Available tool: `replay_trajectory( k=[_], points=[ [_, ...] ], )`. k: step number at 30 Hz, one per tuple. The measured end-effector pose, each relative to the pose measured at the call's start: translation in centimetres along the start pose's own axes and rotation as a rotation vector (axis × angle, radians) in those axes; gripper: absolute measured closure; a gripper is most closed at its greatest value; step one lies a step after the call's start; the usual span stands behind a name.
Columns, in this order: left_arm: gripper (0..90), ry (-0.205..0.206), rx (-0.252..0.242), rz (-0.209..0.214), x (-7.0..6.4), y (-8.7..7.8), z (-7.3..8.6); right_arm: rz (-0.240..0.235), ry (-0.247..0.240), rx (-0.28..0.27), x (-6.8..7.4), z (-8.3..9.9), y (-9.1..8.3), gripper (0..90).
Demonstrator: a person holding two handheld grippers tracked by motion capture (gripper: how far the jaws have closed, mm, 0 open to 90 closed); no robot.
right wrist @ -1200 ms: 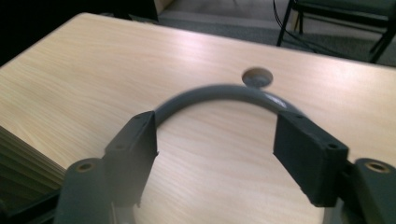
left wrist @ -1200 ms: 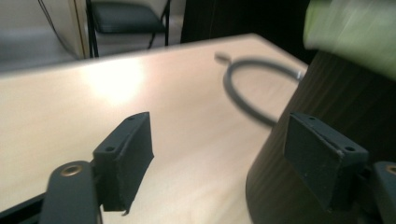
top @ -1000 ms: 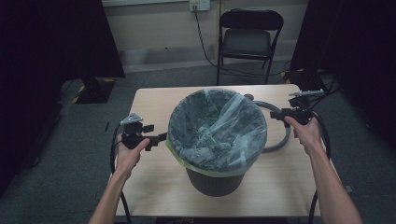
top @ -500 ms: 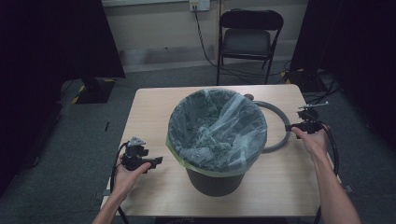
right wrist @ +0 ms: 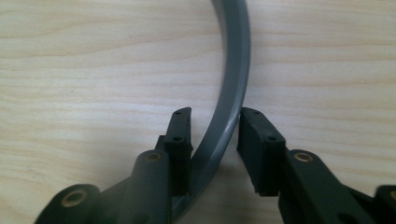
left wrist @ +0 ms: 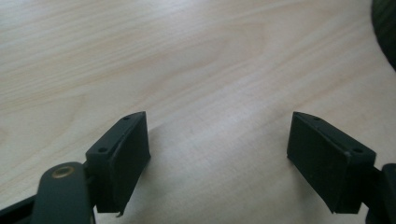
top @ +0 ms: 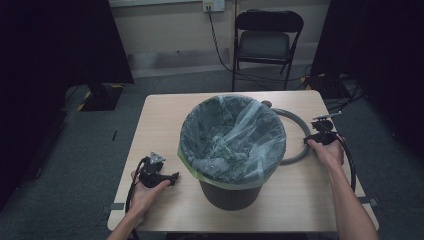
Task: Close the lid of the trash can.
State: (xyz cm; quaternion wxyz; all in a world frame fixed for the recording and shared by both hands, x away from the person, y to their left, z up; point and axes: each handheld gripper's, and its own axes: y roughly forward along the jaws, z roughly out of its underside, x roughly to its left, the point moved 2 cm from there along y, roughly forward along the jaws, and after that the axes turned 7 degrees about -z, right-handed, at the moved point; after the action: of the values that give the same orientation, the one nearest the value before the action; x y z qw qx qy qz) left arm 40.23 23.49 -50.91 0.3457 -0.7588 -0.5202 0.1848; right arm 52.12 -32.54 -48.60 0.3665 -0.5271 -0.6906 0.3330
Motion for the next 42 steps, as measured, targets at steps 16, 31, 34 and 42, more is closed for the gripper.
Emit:
replay_trajectory(
  k=[16, 31, 34, 42],
  points=[
    [14.6, 0.002, -0.071, 0.004, 0.3, 0.5, 0.4, 0.160, -0.037, 0.128, 1.0, -1.2, 0.3, 77.5],
    [14.6, 0.011, -0.072, 0.016, 0.5, 0.5, 0.4, 0.140, -0.058, 0.115, 0.9, -1.1, 0.2, 79.1],
    [14.6, 0.008, -0.073, 0.017, 0.4, 0.5, 0.4, 0.123, -0.028, 0.105, 0.8, -1.0, 0.1, 79.3],
    [14.7, 0.008, -0.073, 0.016, 0.4, 0.5, 0.4, 0.087, -0.001, 0.083, 0.6, -0.9, 0.0, 79.9]
  ],
)
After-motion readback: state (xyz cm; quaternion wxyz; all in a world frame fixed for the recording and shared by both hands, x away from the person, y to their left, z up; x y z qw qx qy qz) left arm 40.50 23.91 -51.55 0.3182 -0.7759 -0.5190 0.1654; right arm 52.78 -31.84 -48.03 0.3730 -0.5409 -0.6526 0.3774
